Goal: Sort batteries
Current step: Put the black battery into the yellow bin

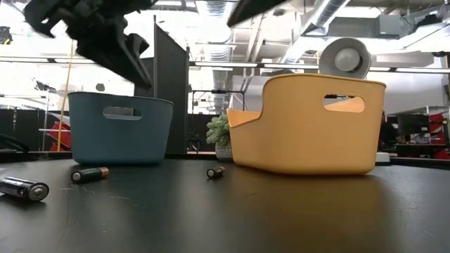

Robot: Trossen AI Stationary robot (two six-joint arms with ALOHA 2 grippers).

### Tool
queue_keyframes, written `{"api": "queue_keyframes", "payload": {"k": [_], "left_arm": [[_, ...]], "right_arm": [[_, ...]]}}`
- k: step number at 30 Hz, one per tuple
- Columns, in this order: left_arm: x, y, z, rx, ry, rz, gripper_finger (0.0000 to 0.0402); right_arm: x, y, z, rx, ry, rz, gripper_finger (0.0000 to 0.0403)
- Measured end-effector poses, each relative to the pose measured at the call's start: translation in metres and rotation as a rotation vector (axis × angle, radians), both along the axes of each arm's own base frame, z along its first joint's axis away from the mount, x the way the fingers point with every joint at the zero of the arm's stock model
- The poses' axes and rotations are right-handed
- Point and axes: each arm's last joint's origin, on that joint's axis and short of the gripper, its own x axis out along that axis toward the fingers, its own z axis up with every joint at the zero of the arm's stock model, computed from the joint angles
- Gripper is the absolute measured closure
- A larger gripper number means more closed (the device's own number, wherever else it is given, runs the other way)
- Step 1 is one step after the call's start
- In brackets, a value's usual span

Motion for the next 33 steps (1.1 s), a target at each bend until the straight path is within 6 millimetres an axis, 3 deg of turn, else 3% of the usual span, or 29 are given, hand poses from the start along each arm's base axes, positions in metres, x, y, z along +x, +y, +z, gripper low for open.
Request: {"api": "queue_keyframes", "payload": {"k": [6,12,22,33], "left_arm": [[-0.012,0.008,0.021,-0.022,-0.076,0.099,0.0341],[-0.025,0.006,0.028,-0.038,-0.061,0.095,0.0343],[-0.029,0.006,0.025,-0.034,-0.025,0.109,0.0343],[-0.030,0.006,0.025,-0.032,-0.022,0.110,0.0343]], "right_arm": [[0.008,0.024,-0.007,0.005,-0.001,0.057,0.0174],[0.036,0.037,-0.030,-0.028,0.117,0.102,0.0175],[0.079,0.034,-0.071,-0.105,0.410,0.189,0.0175],[0.100,0.033,-0.126,-0.159,0.619,0.266,0.0200]]}}
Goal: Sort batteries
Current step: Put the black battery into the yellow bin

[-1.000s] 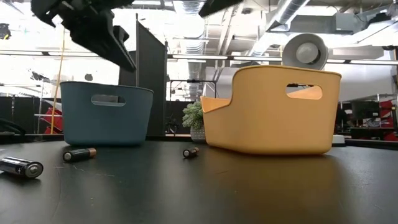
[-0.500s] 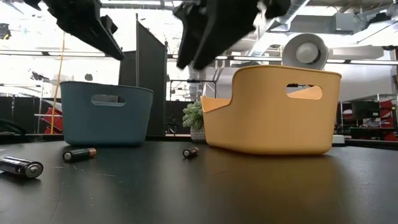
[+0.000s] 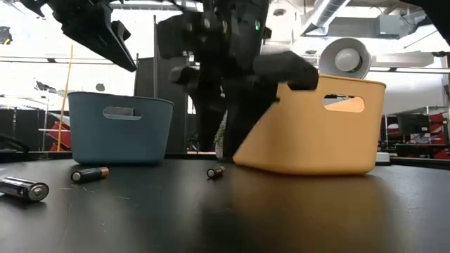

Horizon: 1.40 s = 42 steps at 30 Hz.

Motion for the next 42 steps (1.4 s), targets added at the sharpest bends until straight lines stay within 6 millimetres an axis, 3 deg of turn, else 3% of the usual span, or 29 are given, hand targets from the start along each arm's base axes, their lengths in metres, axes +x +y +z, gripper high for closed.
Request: {"api": "queue_keyframes", "payload": {"k": [11,16,21,35,42], "left_arm": [[0.000,0.000,0.000,0.001,0.000,-0.001,0.0343],[0.000,0.000,0.000,0.002,0.001,0.000,0.0343],[0.000,0.000,0.000,0.008,0.003,-0.005,0.0343],[0.000,0.000,0.000,0.008,0.003,-0.006,0.0343],[0.000,0.000,0.000,0.008,0.003,-0.006,0.0343]], "right_arm": [[0.008,-0.019,-0.011,0.014,0.007,-0.024,0.0227],[0.010,-0.019,-0.027,0.029,0.052,-0.018,0.0227],[0.012,-0.019,-0.028,0.032,0.036,-0.012,0.0233],[0.008,-0.014,-0.035,0.081,0.049,-0.120,0.0388],[0.010,-0.008,-0.030,0.087,0.035,-0.117,0.0399]]}}
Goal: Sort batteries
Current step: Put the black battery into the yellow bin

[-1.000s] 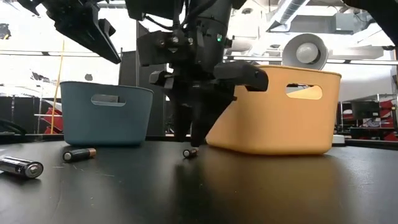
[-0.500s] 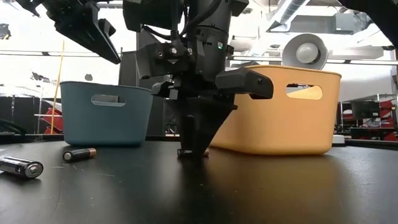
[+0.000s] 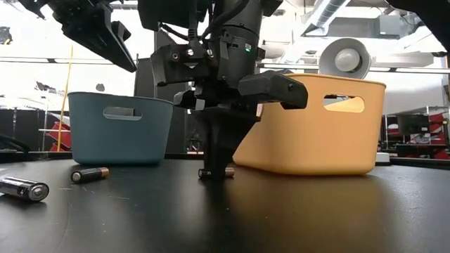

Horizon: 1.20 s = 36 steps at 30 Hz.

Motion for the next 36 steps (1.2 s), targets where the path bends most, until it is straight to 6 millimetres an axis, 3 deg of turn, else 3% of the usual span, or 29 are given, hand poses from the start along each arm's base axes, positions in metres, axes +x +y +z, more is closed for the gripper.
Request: {"api": "queue_keyframes", "payload": {"k": [9,22,31,36], "left_arm": [[0.000,0.000,0.000,0.000,0.000,0.000,0.0343],[0.000,0.000,0.000,0.002,0.006,0.000,0.0343],[-0.003,-0.005,-0.001,0.004,0.015,-0.025,0.0343],[-0.006,-0.008,-0.010,-0.003,0.032,-0.071,0.0343]], "right_arm": [[0.007,0.011,0.023,0.019,-0.053,0.019,0.0402],[0.002,0.024,0.109,0.023,-0.203,0.071,0.0403],[-0.032,-0.018,0.178,-0.102,-0.261,-0.114,0.0403],[-0.047,-0.054,0.194,-0.135,-0.210,-0.247,0.0403]]}}
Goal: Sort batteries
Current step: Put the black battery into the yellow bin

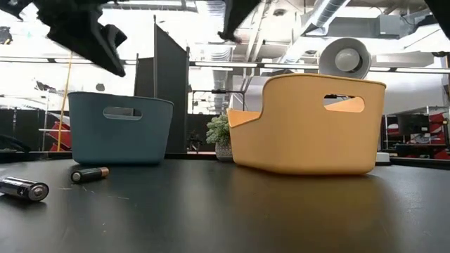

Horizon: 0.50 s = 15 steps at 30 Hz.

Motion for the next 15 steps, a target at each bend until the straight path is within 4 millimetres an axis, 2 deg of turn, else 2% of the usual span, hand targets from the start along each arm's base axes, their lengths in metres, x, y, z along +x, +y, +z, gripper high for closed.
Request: {"api": "queue_keyframes", "payload": {"k": [6,15], "left_arm": [[0.000,-0.002,-0.025,0.043,0.055,-0.055,0.0322],[0.015,-0.017,-0.052,0.077,0.121,-0.146,0.0233]], "right_arm": [[-0.003,-0.037,-0.004,-0.005,0.082,-0.114,0.0403],[-0.005,-0.081,-0.007,0.069,0.121,-0.237,0.0398]]}}
